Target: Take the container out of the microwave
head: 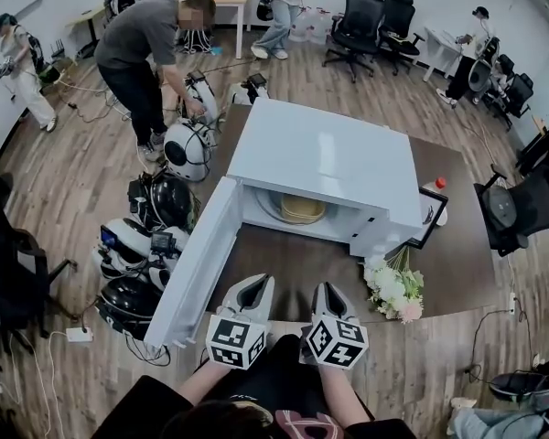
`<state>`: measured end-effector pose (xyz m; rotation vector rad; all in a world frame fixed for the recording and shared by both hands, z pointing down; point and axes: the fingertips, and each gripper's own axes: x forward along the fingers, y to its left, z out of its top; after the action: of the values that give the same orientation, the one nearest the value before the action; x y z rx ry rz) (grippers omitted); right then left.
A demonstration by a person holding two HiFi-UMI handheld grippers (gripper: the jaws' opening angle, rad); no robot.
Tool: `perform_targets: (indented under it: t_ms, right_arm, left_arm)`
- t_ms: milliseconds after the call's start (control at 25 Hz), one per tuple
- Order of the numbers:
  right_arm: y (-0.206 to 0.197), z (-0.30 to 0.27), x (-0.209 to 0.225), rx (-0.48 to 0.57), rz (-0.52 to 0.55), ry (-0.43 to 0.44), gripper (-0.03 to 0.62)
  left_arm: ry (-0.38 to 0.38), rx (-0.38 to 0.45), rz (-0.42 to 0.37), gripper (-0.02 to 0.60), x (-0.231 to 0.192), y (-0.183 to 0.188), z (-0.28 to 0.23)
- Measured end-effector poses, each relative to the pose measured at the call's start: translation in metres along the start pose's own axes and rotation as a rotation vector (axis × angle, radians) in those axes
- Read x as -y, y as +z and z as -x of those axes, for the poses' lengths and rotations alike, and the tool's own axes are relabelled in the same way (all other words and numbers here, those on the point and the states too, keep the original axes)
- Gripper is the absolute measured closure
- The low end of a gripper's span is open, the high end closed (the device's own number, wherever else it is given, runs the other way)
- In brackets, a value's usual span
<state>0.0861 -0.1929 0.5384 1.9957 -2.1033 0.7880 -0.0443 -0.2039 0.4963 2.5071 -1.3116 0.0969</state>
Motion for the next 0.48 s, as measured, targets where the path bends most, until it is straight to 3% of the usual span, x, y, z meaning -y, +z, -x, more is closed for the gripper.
perform_targets:
  t_ms: [480]
  right_arm:
    - [0.058,-0.068,0.003,0.016,0.017,0.033,0.495]
  left_arm:
    - [0.098,-0.025,0.024,0.572,-0.032,0.000,-0.025]
